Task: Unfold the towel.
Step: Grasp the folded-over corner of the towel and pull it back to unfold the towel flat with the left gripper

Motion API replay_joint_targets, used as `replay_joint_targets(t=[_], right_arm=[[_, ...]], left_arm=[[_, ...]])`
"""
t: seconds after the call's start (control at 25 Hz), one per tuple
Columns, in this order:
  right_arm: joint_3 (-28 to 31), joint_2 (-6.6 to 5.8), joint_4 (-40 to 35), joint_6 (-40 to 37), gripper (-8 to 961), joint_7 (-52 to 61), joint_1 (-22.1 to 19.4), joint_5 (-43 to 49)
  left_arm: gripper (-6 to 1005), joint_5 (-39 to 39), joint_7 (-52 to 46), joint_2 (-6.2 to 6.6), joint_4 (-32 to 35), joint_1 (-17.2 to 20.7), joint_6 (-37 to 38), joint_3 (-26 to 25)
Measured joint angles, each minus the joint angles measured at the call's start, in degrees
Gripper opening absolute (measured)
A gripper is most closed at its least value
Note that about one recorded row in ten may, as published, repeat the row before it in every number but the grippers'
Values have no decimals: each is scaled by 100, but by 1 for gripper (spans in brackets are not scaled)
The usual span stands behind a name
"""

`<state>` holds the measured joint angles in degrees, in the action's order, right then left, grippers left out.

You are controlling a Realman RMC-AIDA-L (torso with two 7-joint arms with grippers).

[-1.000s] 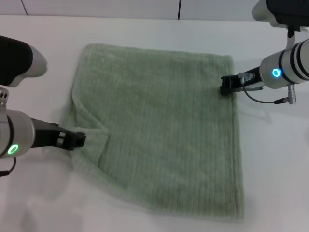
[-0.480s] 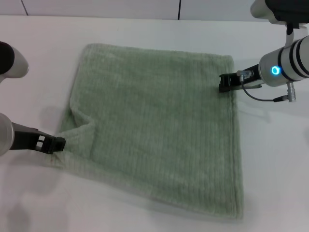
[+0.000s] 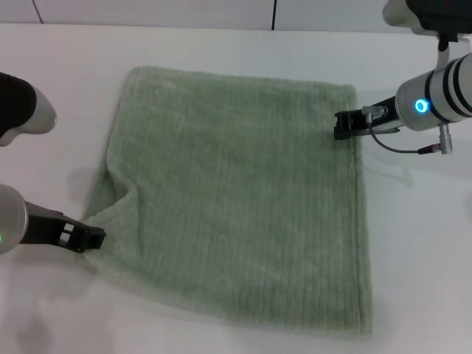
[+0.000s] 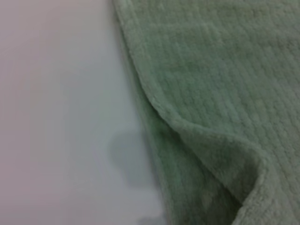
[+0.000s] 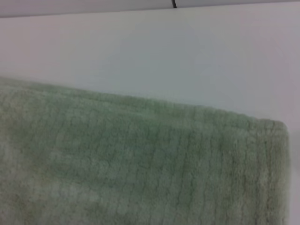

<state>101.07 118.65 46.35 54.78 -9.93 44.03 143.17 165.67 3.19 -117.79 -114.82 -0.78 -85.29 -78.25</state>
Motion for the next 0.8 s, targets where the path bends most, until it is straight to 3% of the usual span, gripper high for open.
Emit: replay_joint_targets(t=[0.8], right_arm=[[-25, 0, 126, 4, -1, -53, -29, -78]], left_arm=[[615, 0, 11, 69, 11, -95, -465, -297]])
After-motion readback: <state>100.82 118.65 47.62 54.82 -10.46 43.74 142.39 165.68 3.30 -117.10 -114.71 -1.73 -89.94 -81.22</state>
